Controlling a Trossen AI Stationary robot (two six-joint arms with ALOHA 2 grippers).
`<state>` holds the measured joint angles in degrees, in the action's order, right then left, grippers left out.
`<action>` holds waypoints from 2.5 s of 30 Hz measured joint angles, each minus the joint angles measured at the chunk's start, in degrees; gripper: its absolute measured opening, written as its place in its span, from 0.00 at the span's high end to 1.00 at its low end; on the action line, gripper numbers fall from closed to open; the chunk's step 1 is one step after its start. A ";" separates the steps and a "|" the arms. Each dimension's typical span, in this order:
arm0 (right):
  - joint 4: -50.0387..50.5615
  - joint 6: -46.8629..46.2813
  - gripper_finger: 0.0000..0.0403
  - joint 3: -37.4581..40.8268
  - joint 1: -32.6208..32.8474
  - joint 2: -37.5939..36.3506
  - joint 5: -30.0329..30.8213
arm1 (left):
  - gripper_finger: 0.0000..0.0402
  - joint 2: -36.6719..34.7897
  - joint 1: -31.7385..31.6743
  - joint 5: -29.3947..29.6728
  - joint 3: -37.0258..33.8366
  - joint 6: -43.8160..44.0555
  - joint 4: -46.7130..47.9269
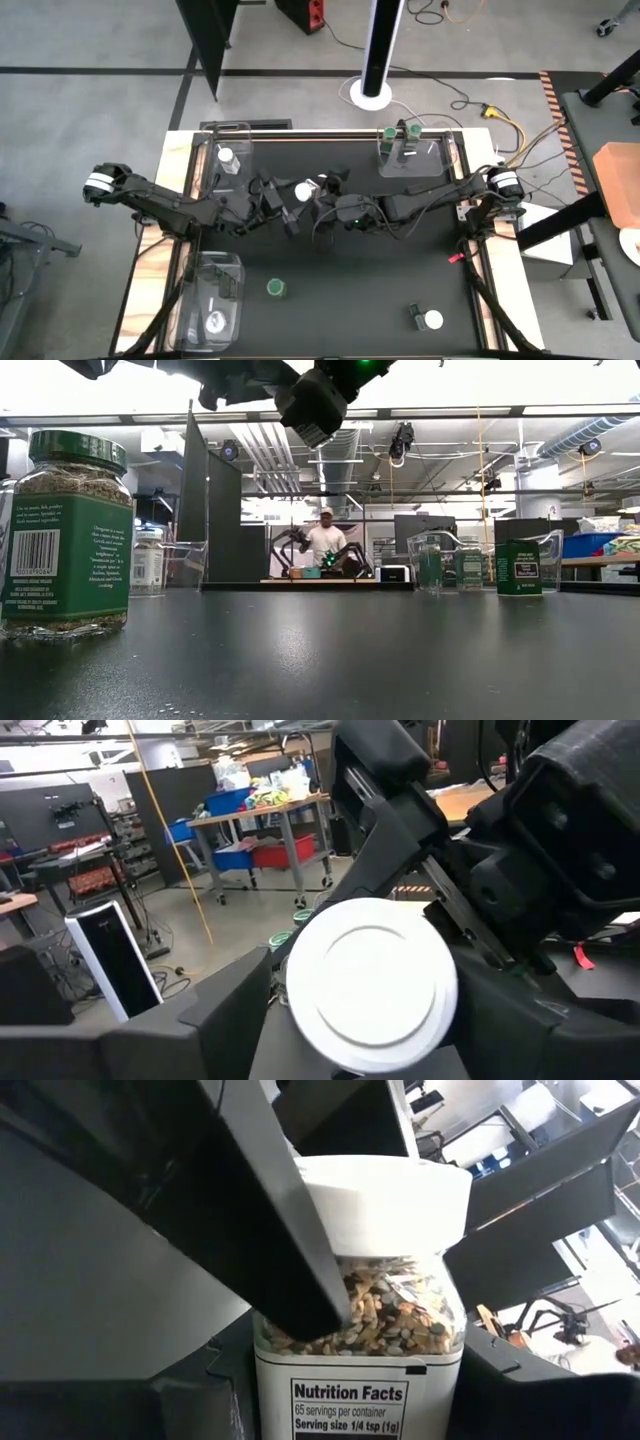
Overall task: Sort spices by type
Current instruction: Put the top white seasoning bottle into the top left transparent bin
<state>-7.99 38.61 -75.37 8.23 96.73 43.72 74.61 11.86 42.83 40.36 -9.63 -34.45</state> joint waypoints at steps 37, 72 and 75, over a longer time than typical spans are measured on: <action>9.86 -16.29 0.05 -0.34 -8.26 -7.85 -6.23 | 0.53 -20.10 -15.11 9.18 27.02 22.44 86.56; -13.12 -43.18 0.51 -3.10 -14.01 9.31 -45.60 | 0.53 -28.40 -29.00 -8.11 8.88 43.19 97.23; -13.36 -43.53 0.73 -5.33 -14.19 11.57 -41.75 | 0.53 -28.99 -29.00 -10.45 10.22 43.17 97.02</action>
<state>-21.35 -4.92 -80.70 -5.96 108.30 1.98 45.62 -17.15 32.39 50.58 33.54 62.57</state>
